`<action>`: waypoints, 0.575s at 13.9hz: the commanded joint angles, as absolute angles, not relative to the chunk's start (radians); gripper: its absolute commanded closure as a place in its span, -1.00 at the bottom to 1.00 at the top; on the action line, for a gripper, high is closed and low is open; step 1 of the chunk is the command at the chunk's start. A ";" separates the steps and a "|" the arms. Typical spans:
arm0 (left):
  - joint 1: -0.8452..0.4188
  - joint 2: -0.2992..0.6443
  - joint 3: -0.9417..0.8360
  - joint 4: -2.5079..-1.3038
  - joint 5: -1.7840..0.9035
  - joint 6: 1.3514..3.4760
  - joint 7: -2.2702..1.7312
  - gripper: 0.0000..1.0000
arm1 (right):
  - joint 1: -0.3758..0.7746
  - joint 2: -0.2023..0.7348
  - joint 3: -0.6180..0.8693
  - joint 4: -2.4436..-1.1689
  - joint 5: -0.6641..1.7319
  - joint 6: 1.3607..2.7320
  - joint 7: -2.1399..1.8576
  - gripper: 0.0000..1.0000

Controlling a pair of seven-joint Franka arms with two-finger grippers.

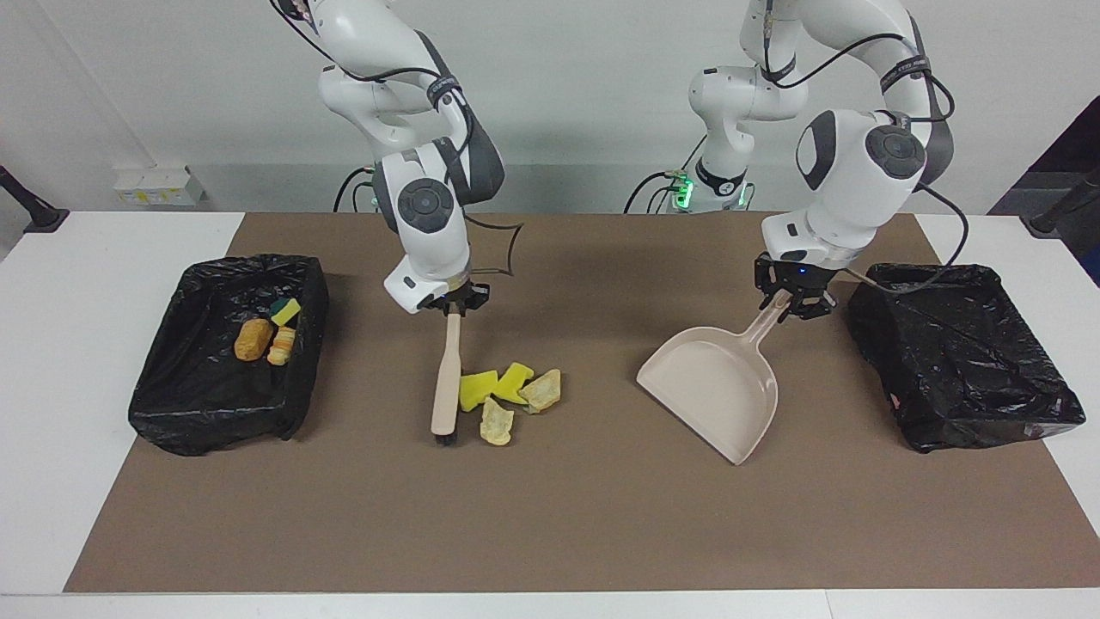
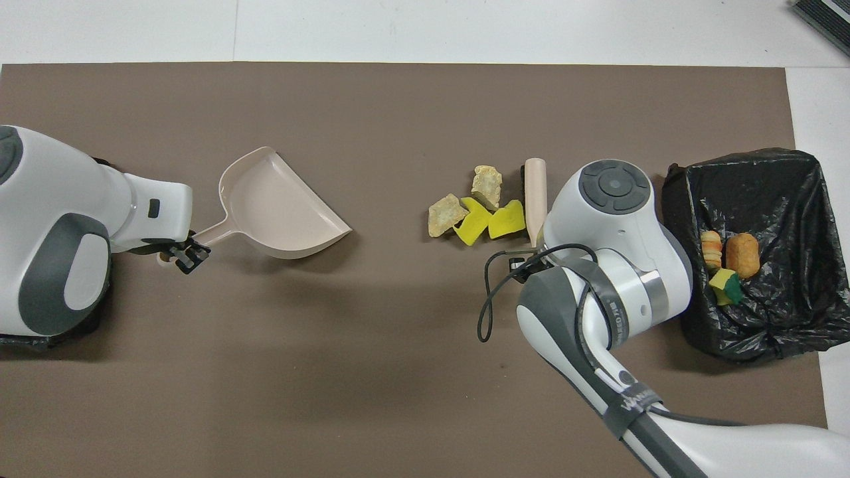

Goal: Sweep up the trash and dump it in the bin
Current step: 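Sweep the rolls and sponges into the dustpan with the right gripper's brush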

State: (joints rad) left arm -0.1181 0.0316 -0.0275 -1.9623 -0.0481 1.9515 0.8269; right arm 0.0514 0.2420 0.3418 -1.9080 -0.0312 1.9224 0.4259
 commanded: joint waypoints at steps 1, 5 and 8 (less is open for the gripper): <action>-0.078 -0.001 -0.037 -2.014 -0.037 1.950 1.047 1.00 | 0.092 0.316 0.344 -1.810 -0.012 1.924 0.471 1.00; -0.097 -0.078 -0.038 -2.227 -0.038 2.041 1.089 1.00 | 0.124 0.321 0.345 -1.801 0.020 1.930 0.469 1.00; -0.133 -0.072 -0.041 -2.247 -0.040 2.080 1.074 1.00 | 0.153 0.327 0.347 -1.802 0.031 1.945 0.469 1.00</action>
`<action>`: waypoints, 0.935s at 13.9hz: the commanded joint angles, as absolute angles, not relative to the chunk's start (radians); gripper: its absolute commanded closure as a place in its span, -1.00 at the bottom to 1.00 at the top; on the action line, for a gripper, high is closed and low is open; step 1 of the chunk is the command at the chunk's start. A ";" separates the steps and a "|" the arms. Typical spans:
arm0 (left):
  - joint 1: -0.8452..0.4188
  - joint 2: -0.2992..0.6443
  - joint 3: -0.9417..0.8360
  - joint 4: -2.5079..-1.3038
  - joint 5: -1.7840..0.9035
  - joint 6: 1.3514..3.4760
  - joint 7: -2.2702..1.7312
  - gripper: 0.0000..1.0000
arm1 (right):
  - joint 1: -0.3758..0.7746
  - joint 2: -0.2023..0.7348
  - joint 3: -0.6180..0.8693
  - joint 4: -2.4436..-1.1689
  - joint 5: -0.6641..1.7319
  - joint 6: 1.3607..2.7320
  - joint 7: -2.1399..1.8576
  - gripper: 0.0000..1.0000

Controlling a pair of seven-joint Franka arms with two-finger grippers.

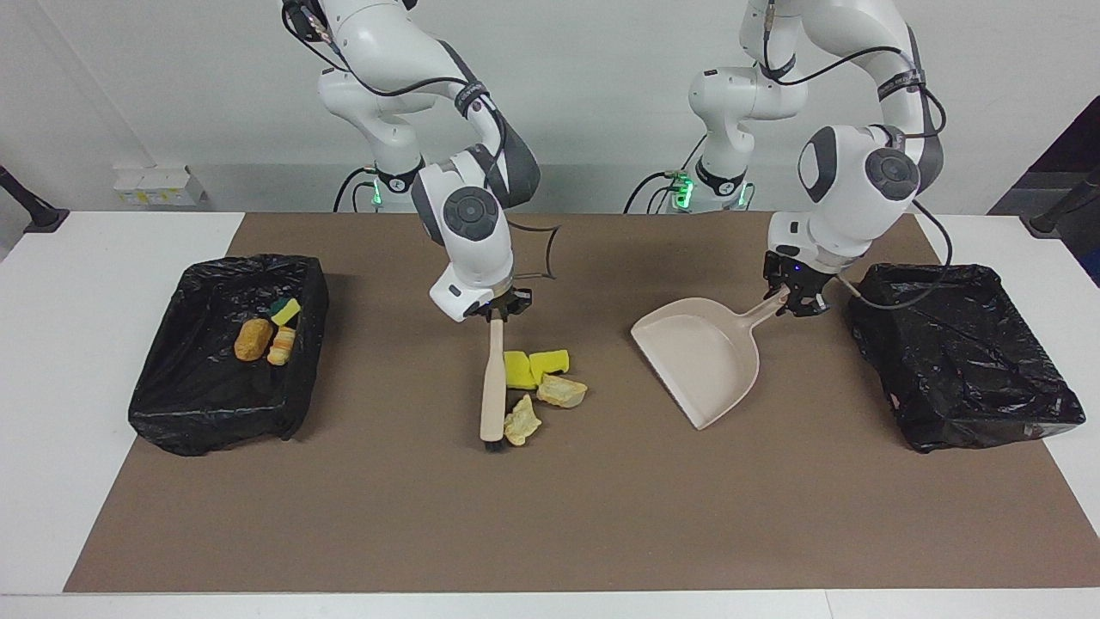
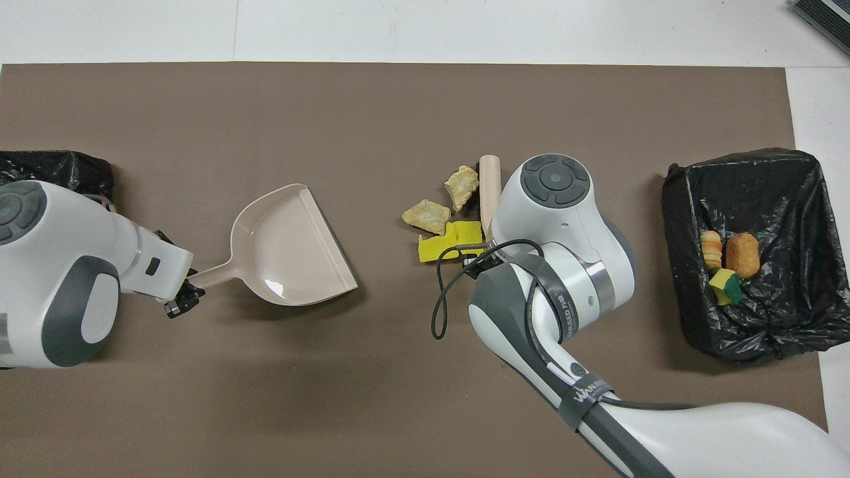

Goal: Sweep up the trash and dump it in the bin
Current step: 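Sweep the rolls and sponges into the dustpan with the right gripper's brush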

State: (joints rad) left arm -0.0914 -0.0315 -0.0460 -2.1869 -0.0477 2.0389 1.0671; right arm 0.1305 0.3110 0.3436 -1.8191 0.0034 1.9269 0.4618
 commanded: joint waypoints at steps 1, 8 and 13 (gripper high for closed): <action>-0.152 -0.071 -0.040 -2.249 -0.040 2.107 1.054 1.00 | 0.170 0.331 0.347 -1.809 0.052 1.966 0.471 1.00; -0.212 -0.049 -0.041 -2.249 -0.040 2.171 0.963 1.00 | 0.336 0.348 0.350 -1.827 0.116 2.025 0.549 1.00; -0.210 -0.049 -0.041 -2.244 -0.040 2.169 0.951 1.00 | 0.417 0.310 0.353 -1.851 0.179 2.019 0.583 1.00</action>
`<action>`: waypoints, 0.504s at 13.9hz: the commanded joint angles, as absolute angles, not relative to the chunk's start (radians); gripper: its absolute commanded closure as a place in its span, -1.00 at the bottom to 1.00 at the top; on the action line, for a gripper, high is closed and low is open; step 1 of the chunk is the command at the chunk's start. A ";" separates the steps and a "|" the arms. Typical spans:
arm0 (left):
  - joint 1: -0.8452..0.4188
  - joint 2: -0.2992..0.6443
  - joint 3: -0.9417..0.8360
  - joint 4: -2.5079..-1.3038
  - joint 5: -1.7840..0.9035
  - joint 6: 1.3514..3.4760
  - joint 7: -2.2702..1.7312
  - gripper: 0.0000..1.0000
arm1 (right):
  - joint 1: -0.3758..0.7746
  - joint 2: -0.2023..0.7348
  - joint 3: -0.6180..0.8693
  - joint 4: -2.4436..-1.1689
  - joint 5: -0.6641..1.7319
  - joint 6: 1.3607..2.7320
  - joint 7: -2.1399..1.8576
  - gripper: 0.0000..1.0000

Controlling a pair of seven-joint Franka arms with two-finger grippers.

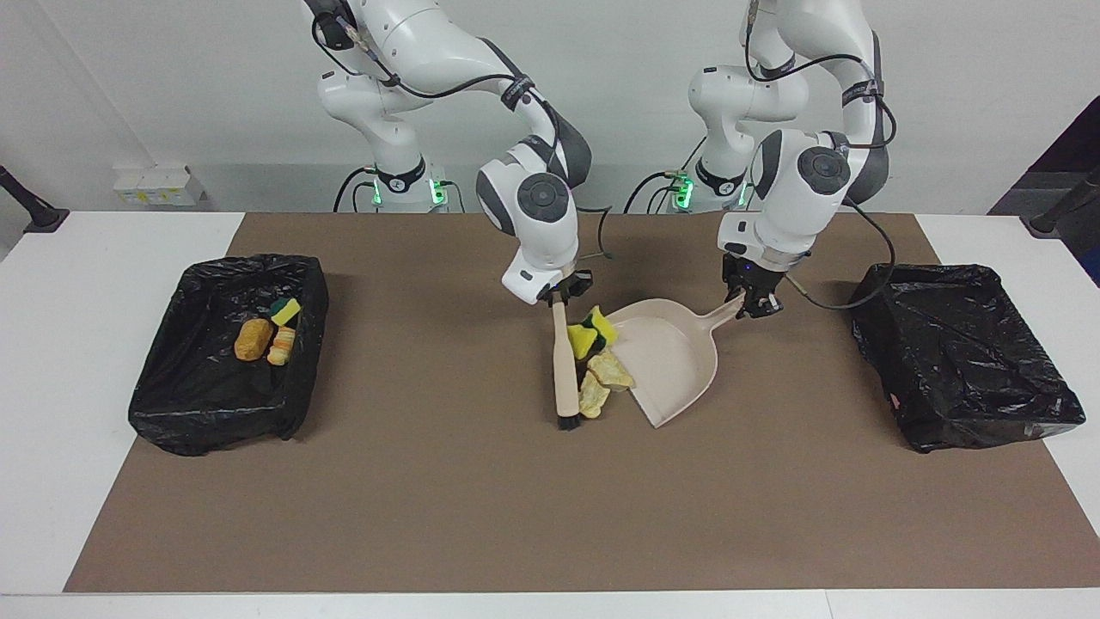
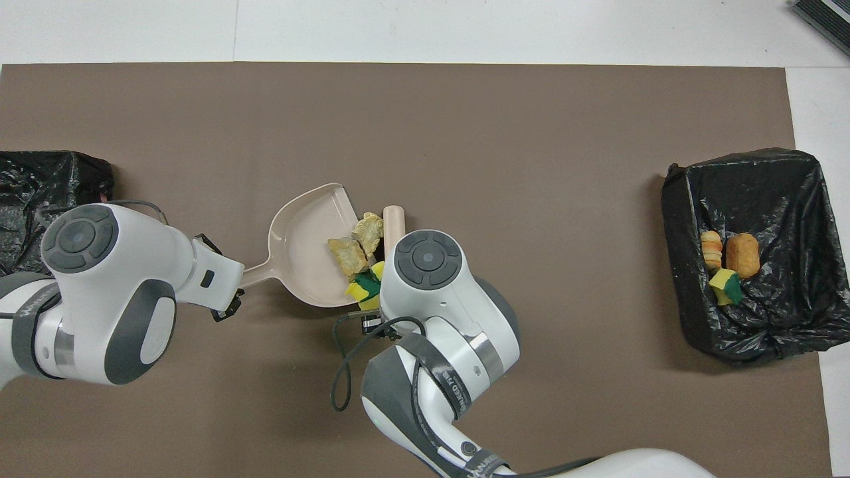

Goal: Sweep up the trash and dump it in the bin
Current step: 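Sweep the rolls and sponges into the dustpan with the right gripper's brush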

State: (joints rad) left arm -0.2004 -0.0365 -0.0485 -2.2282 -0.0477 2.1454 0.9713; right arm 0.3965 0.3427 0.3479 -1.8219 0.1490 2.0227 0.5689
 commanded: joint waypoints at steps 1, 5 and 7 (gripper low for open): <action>-0.210 -0.046 -0.041 -2.243 -0.040 2.169 0.937 1.00 | 0.442 0.302 0.353 -1.852 0.179 2.019 0.589 1.00; -0.210 -0.043 -0.040 -2.238 -0.040 2.164 0.931 1.00 | 0.477 0.278 0.370 -1.844 0.179 2.019 0.603 1.00; -0.204 -0.048 -0.041 -2.244 -0.040 2.151 0.931 1.00 | 0.476 0.246 0.377 -1.836 0.202 2.019 0.649 1.00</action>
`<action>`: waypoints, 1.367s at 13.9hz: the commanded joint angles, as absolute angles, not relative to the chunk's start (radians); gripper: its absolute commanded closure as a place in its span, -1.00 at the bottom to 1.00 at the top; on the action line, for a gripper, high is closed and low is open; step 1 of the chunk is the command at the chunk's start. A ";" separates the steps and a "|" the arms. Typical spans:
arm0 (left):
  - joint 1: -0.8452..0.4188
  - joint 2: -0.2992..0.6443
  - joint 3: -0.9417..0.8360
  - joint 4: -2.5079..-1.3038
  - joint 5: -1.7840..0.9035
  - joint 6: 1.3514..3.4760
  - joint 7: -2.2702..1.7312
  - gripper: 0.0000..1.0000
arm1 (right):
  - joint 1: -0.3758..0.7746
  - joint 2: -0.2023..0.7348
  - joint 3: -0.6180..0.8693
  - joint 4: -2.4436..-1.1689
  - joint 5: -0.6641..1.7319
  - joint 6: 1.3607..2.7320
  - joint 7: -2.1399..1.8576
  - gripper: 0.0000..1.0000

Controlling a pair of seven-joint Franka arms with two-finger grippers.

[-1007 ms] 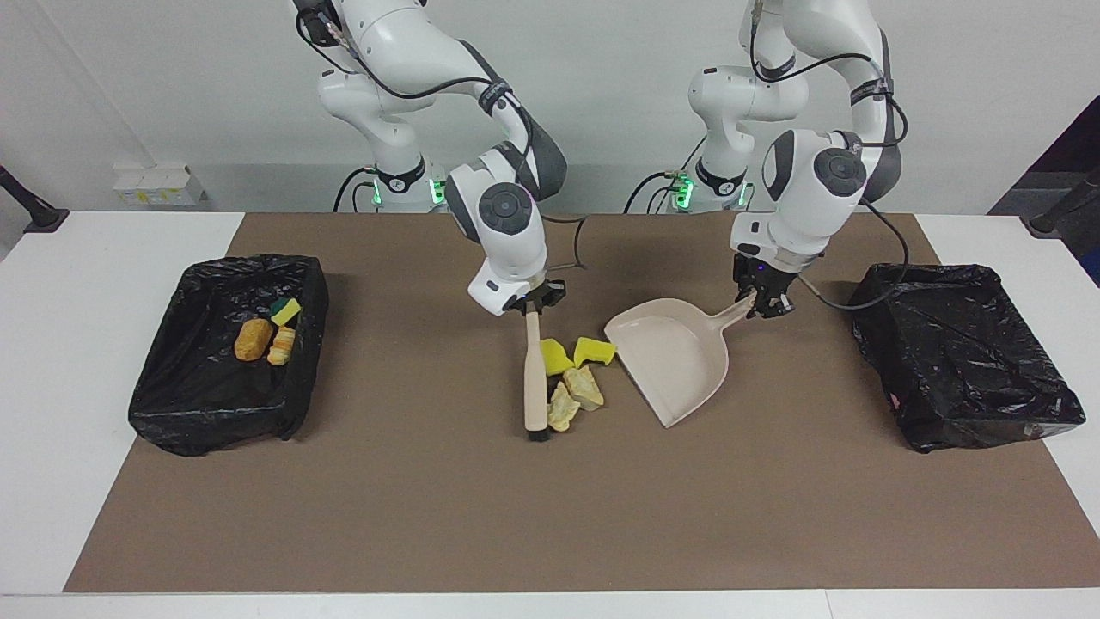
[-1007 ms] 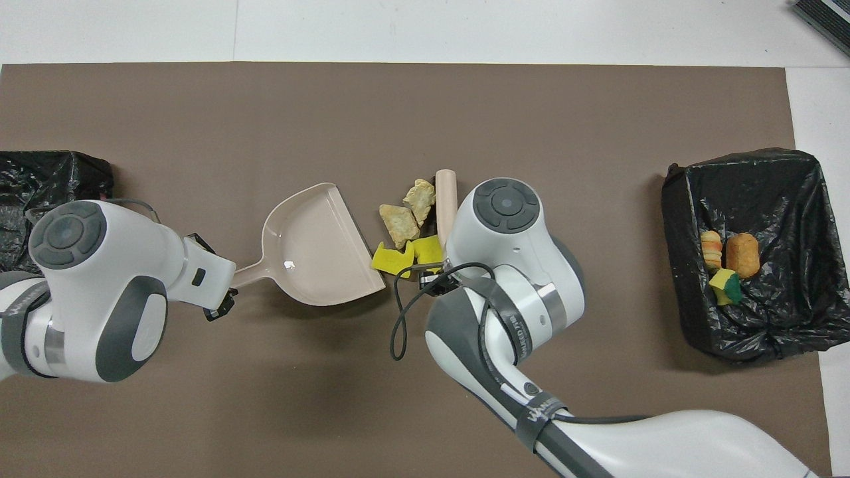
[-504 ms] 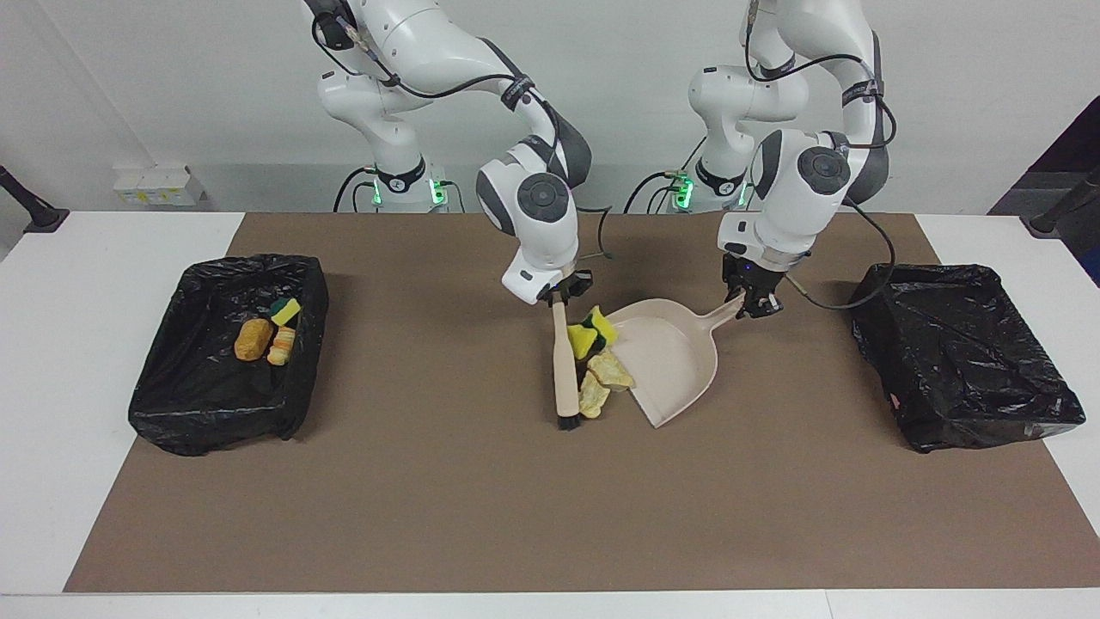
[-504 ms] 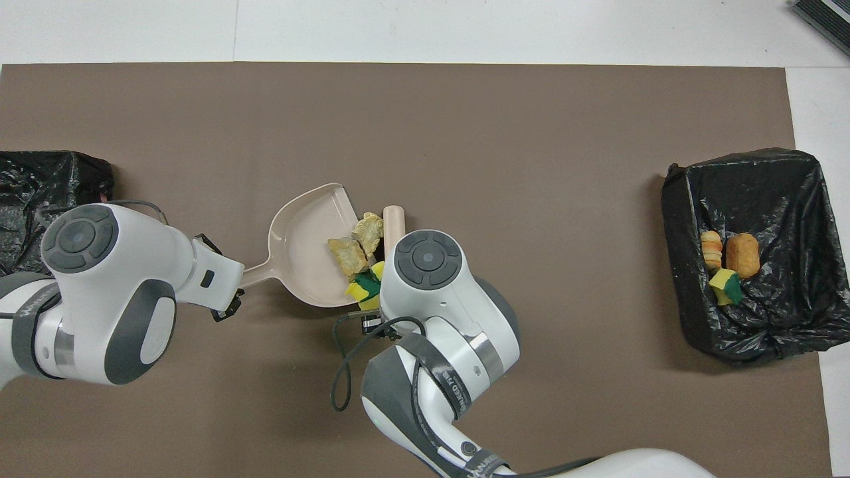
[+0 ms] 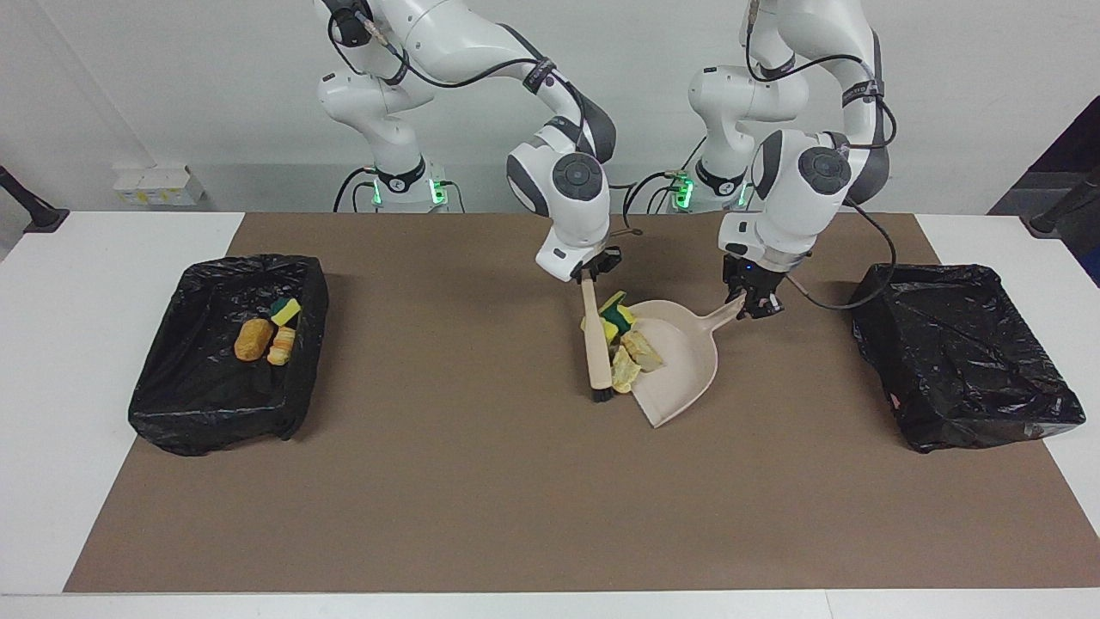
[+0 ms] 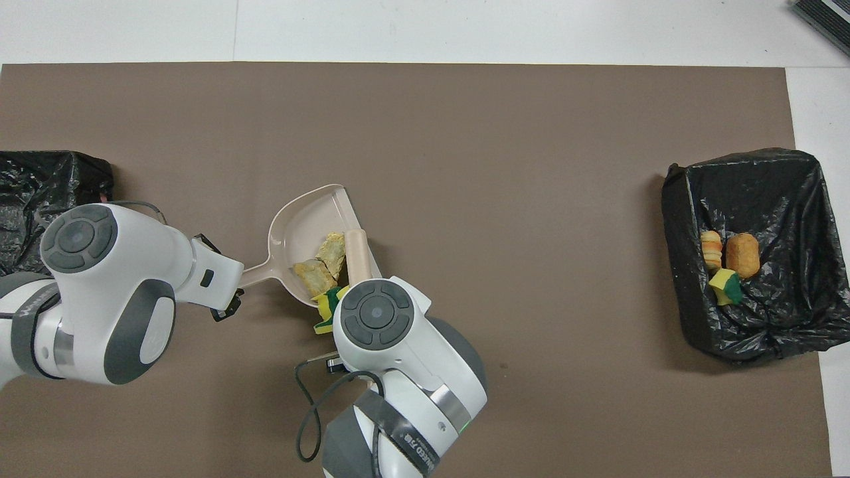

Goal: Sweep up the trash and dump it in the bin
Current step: 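Sweep the rolls and sponges into the dustpan with the right gripper's brush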

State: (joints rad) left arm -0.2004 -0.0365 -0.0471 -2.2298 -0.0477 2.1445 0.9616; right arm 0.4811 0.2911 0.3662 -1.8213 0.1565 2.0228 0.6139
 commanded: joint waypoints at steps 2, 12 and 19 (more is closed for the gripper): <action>-0.201 -0.048 -0.041 -2.246 -0.040 2.146 0.930 1.00 | 0.476 0.198 0.377 -1.836 0.229 2.002 0.652 1.00; -0.181 -0.054 -0.040 -2.253 -0.041 2.131 0.908 1.00 | 0.436 0.291 0.376 -1.707 0.226 2.123 0.652 1.00; -0.198 -0.035 -0.041 -2.255 -0.043 2.148 0.834 -0.42 | 0.451 0.190 0.373 -1.736 0.213 1.901 0.831 1.00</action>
State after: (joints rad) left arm -0.1895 -0.0357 -0.0411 -2.2374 -0.0482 2.1352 0.8551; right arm 0.4572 0.2476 0.3712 -1.7244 0.2120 1.9631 0.7930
